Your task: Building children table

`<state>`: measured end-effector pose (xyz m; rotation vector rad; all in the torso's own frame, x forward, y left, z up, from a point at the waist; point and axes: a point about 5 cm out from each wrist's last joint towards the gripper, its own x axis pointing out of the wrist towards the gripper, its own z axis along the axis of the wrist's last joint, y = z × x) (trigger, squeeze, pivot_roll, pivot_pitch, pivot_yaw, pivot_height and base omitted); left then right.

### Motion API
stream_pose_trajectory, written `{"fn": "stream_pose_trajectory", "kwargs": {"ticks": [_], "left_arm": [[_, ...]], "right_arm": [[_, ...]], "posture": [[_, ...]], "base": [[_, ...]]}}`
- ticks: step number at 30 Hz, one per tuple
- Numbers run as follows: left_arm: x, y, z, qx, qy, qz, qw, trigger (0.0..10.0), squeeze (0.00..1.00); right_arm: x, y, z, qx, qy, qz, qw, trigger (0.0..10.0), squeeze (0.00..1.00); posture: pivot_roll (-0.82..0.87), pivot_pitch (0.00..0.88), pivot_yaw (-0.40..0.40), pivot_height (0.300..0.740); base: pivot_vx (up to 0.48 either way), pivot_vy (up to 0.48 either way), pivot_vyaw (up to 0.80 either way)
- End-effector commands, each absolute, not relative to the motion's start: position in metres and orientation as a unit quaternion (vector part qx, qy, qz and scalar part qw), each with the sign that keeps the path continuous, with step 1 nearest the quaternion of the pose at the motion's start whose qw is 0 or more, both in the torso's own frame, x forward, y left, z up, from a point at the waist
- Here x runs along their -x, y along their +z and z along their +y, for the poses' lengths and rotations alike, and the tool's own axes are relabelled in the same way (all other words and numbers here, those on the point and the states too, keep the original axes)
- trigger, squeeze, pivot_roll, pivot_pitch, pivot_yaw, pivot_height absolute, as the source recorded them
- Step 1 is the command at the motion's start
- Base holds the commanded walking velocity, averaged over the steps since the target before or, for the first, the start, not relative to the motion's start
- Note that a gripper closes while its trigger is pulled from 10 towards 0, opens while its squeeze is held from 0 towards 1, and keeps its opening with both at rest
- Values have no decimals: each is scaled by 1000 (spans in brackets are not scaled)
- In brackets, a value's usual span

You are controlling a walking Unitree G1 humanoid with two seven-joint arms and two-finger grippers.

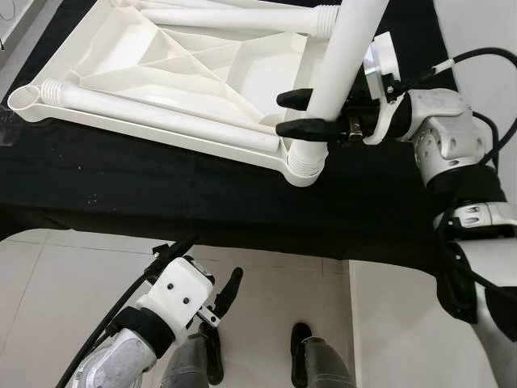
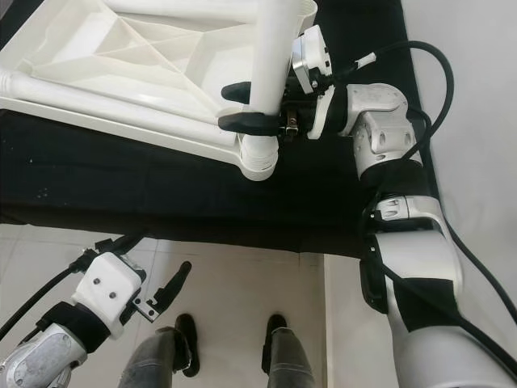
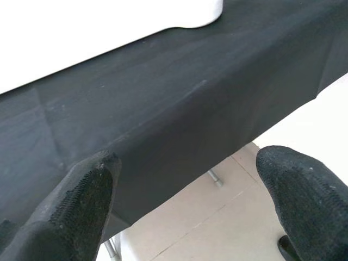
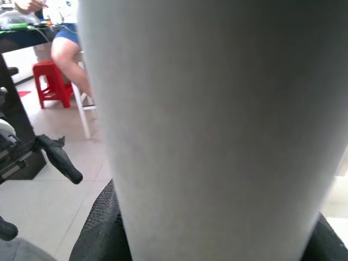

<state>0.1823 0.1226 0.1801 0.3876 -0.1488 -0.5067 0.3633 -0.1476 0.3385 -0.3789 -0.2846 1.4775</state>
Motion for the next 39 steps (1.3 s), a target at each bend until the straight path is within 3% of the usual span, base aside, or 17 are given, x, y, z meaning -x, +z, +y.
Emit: {"fn": "stream_pose_trajectory", "kwargs": {"ticks": [1,21,27,39], "left_arm": [[-178,179,120,-188,-255,-74,946,10000,0],[-177,181,120,-191,-251,-75,946,10000,0],[-176,181,121,-193,-250,-72,946,10000,0],[-177,180,121,-194,-249,-72,946,10000,0]], "right_arm": [[-365,317,-142,158,694,-77,698,10000,0],[-364,305,-117,152,731,-71,661,10000,0],[-360,284,-113,214,737,-48,639,10000,0],[-362,275,-113,211,732,-42,646,10000,0]], "posture": [[25,469,-12,740],[35,483,-15,740],[39,488,-10,740],[40,486,-12,740]], "base": [[0,0,0],[0,0,0],[0,0,0],[0,0,0]]}}
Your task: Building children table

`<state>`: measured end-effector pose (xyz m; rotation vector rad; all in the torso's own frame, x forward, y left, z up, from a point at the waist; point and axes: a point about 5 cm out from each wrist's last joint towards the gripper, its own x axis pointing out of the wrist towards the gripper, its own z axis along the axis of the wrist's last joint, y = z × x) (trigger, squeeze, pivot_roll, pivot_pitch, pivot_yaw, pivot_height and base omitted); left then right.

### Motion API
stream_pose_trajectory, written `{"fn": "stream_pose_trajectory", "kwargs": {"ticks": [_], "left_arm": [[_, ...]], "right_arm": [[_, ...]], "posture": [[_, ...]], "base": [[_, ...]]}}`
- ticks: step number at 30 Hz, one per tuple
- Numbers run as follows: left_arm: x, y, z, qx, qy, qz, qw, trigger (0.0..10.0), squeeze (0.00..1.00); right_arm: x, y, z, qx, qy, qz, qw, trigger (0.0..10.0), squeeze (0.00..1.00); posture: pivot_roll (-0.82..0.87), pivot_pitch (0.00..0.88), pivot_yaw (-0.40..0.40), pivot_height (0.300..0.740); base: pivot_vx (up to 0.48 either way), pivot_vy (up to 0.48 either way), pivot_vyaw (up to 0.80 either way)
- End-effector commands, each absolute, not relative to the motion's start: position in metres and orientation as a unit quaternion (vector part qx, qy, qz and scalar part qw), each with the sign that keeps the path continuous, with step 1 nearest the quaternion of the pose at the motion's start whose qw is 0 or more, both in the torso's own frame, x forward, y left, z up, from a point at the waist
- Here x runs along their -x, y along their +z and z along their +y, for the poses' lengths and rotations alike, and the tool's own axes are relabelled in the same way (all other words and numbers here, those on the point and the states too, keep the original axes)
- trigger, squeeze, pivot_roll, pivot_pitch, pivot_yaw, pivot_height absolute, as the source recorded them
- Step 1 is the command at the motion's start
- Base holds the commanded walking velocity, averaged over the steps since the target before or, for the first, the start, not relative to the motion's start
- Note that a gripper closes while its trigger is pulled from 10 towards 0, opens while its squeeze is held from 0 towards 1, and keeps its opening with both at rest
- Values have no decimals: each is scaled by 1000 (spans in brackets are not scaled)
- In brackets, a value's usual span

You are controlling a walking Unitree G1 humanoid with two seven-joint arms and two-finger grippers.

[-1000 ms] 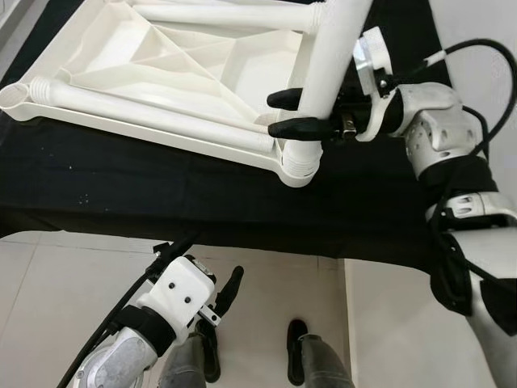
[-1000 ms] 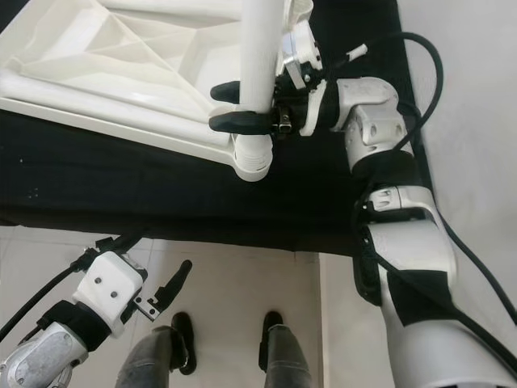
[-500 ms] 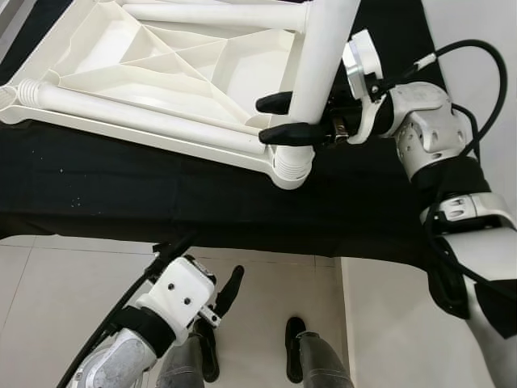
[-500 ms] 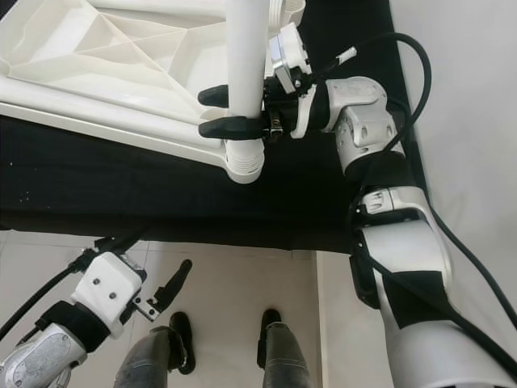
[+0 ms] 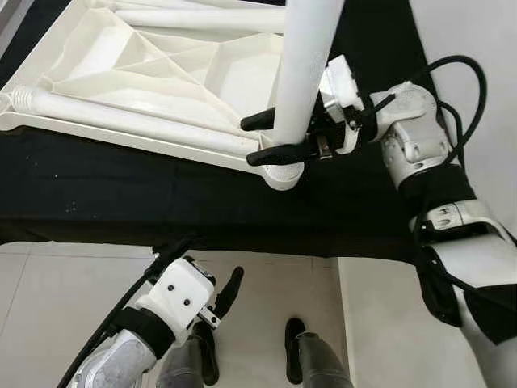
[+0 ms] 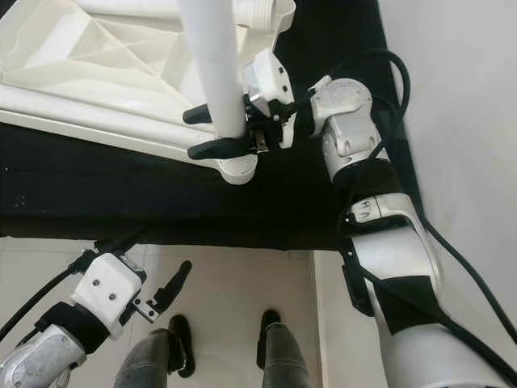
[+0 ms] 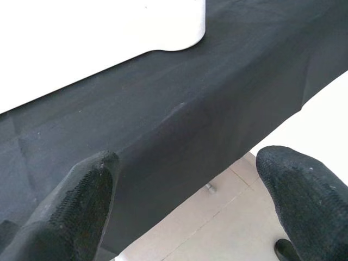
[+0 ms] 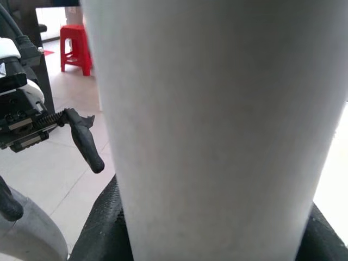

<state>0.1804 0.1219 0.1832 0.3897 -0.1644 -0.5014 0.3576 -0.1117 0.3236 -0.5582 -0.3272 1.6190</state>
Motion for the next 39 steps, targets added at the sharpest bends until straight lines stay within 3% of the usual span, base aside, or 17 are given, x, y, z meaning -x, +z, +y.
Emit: {"fn": "stream_pose_trajectory", "kwargs": {"ticks": [1,5,11,20,29,30,31,32,34,35,37,39], "left_arm": [[-178,180,121,-194,-248,-72,946,10000,0],[-179,179,121,-194,-248,-72,946,10000,0],[-180,179,121,-195,-246,-72,947,10000,0],[-181,177,121,-196,-245,-72,947,10000,0],[-182,177,119,-195,-244,-72,947,10000,0],[-182,176,119,-194,-244,-72,947,10000,0],[-182,176,119,-194,-244,-72,947,10000,0],[-182,176,118,-194,-244,-71,947,10000,0],[-182,175,117,-193,-244,-71,948,10000,0],[-182,175,117,-193,-244,-71,948,10000,0],[-183,175,116,-194,-242,-72,948,10000,0],[-184,175,116,-194,-241,-73,948,10000,0]], "right_arm": [[-362,277,-114,200,731,-43,651,10000,0],[-369,290,-114,156,707,-44,688,10000,0],[-375,302,-112,111,683,-61,719,10000,0],[-377,294,-111,117,666,-54,735,10000,0],[-388,279,-114,147,577,-23,803,10000,0],[-391,279,-117,148,547,-17,824,10000,0],[-391,279,-117,148,547,-17,824,10000,0],[-395,277,-120,147,509,-10,848,10000,0],[-402,270,-136,144,356,6,923,10000,0],[-402,270,-136,144,356,6,923,10000,0],[-392,254,-155,104,190,23,976,10000,0],[-377,242,-154,83,148,26,985,10000,0]], "posture": [[40,486,-12,740],[30,477,-16,740],[30,470,-18,740],[28,461,-17,740],[15,455,-24,740],[3,454,-38,740],[3,454,-38,740],[-6,453,-48,740],[-17,446,-68,740],[-17,446,-68,740],[-19,441,-71,740],[-19,441,-63,740]], "base": [[0,0,0],[0,0,0],[0,0,0],[0,0,0],[0,0,0],[0,0,0],[0,0,0],[0,0,0],[0,0,0],[0,0,0],[0,0,0],[0,0,0]]}}
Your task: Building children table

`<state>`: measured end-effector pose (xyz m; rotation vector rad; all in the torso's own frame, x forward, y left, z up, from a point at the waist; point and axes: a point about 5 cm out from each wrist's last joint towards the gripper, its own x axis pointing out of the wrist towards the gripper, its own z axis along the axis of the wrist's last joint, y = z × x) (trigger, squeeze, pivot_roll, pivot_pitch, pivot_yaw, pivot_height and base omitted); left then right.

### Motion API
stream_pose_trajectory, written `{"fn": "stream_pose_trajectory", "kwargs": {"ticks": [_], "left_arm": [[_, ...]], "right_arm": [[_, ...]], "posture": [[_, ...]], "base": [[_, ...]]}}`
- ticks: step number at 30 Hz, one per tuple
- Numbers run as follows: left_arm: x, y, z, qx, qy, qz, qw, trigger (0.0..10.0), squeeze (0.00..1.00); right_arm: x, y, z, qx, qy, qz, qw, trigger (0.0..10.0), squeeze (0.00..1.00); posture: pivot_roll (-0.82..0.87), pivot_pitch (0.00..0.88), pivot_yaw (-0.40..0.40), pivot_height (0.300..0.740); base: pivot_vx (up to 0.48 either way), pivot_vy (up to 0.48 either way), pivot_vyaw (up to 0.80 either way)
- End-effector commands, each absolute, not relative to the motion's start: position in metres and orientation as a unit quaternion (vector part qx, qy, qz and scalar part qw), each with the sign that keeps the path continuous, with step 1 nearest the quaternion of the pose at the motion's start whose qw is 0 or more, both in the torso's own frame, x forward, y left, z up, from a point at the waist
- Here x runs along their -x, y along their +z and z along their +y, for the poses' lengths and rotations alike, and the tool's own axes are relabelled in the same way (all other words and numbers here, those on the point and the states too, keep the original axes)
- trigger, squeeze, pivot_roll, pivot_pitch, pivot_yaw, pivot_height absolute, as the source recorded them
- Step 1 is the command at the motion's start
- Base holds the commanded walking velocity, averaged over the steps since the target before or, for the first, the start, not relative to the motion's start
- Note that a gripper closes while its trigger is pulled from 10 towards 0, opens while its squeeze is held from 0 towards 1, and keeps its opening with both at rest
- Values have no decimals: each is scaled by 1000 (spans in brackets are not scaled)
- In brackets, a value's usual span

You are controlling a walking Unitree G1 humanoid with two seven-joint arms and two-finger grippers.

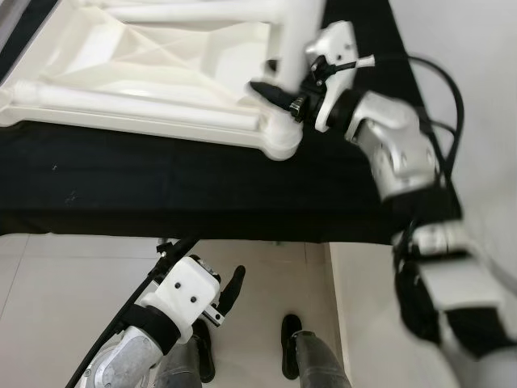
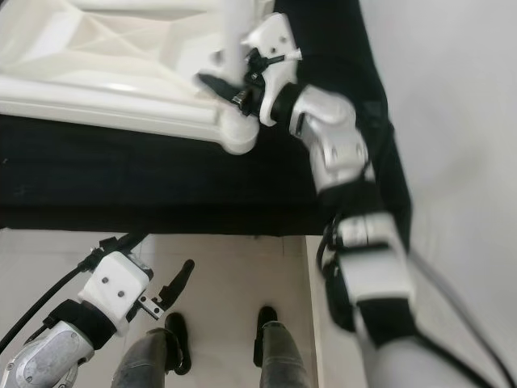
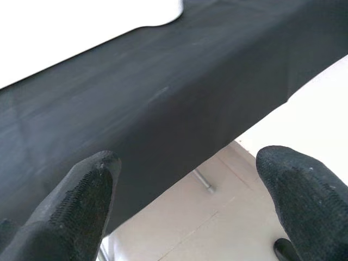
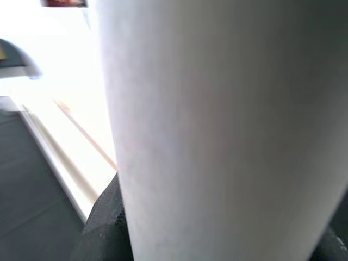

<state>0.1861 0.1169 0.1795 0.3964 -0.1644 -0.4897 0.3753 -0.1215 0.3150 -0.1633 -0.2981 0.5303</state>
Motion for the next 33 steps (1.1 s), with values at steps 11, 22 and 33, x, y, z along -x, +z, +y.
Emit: {"fn": "stream_pose_trajectory", "kwargs": {"ticks": [11,22,33], "left_arm": [[-196,170,118,-204,-240,-74,946,10000,0],[-200,168,119,-211,-237,-76,945,10000,0],[-201,168,117,-212,-237,-80,945,10000,0]], "right_arm": [[-324,215,-93,9,60,20,998,10000,0],[-315,235,-85,-17,154,-19,988,10000,1000],[-313,288,-90,5,439,-133,889,10000,498]], "posture": [[-8,407,-38,740],[-13,397,-33,740],[-8,394,-40,740]], "base": [[0,0,0],[0,0,0],[0,0,0]]}}
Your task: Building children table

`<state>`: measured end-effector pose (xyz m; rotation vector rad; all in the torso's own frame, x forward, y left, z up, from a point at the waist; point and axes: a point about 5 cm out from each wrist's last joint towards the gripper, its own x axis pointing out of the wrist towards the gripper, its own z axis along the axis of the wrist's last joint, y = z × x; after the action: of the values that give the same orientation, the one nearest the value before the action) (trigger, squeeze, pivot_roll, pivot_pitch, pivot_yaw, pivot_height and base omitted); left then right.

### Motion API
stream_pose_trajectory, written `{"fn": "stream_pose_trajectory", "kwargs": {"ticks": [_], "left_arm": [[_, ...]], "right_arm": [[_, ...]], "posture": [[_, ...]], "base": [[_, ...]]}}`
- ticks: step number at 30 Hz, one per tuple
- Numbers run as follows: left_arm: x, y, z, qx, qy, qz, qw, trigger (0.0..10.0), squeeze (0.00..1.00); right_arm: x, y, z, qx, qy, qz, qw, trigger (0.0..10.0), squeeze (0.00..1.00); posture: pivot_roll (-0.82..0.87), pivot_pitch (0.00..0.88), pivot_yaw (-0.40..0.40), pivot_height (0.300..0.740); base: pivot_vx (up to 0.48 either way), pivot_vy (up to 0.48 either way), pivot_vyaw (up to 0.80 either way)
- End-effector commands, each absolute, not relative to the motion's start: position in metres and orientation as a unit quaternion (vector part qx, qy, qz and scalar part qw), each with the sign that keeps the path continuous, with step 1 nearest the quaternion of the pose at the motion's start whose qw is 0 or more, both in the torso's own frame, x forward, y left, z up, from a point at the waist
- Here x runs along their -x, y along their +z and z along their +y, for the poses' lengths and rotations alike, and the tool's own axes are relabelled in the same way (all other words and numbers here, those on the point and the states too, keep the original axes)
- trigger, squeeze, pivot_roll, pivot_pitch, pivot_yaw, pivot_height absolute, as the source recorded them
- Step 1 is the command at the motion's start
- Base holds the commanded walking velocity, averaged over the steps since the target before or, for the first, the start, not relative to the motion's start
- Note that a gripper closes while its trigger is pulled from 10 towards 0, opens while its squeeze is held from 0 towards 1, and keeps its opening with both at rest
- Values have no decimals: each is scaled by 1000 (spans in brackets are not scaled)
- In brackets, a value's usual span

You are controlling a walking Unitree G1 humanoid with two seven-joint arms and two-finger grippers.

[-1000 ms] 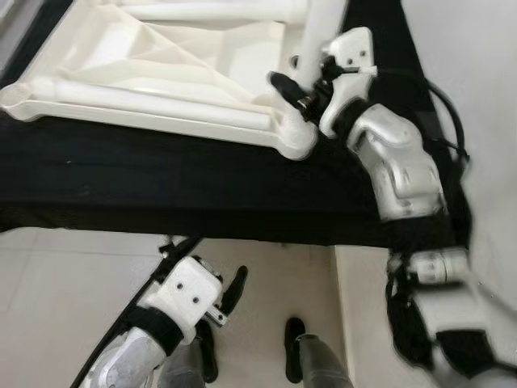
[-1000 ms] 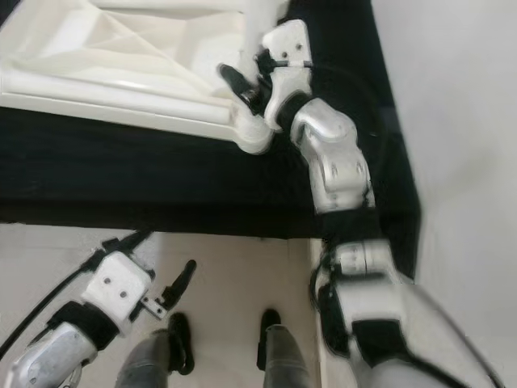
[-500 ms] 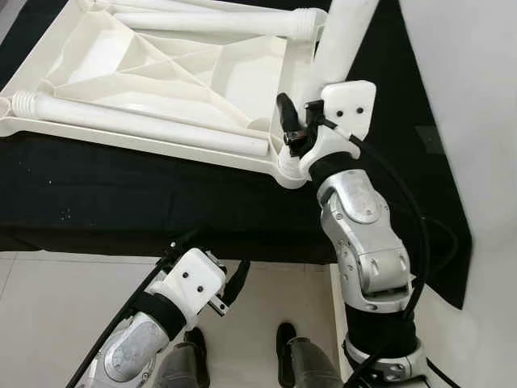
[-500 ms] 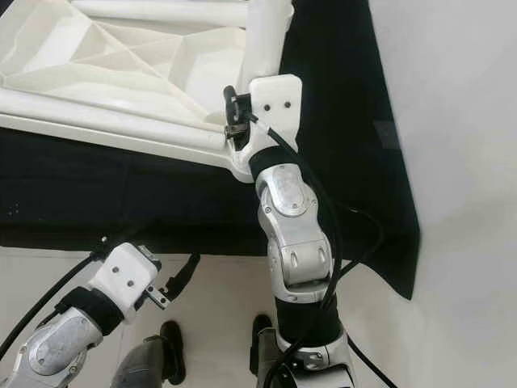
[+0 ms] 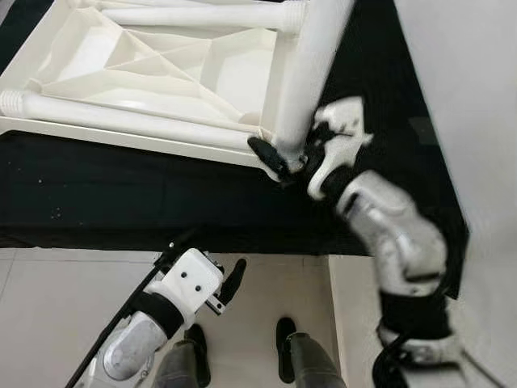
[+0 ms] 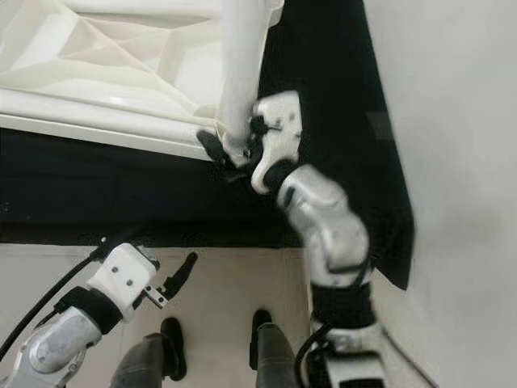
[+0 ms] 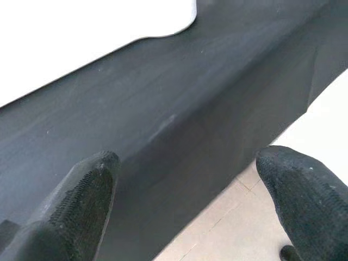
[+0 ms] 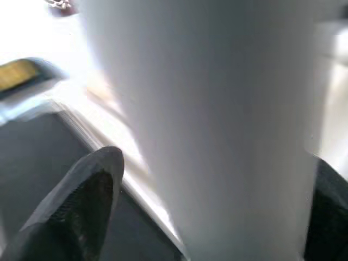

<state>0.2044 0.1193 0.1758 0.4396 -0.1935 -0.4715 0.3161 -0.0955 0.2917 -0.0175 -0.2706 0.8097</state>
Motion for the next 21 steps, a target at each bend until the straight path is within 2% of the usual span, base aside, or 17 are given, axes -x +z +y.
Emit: {"fn": "stream_pose_trajectory", "kwargs": {"ticks": [1,5,12,13,16,17,21], "left_arm": [[-201,168,117,-212,-237,-81,945,10000,0],[-201,168,116,-211,-236,-82,945,10000,0],[-200,167,116,-212,-235,-83,945,10000,0],[-199,167,116,-212,-235,-82,945,10000,0],[-199,167,115,-212,-235,-82,945,10000,0],[-198,167,115,-212,-235,-82,945,10000,0],[-196,167,116,-211,-234,-81,946,10000,0]], "right_arm": [[-316,292,-95,20,465,-139,874,10000,0],[-330,304,-105,56,516,-150,841,10000,0],[-350,320,-103,64,545,-154,821,10000,0],[-353,323,-102,71,561,-154,810,8471,0],[-355,324,-101,76,572,-154,802,8471,0],[-356,325,-101,80,589,-152,790,0,0],[-360,322,-102,98,624,-136,763,0,0]], "posture": [[-7,393,-42,740],[6,393,-45,740],[16,389,-45,740],[19,387,-46,740],[20,388,-47,740],[21,388,-47,740],[20,390,-47,740]], "base": [[0,0,0],[0,0,0],[0,0,0],[0,0,0],[0,0,0],[0,0,0],[0,0,0]]}}
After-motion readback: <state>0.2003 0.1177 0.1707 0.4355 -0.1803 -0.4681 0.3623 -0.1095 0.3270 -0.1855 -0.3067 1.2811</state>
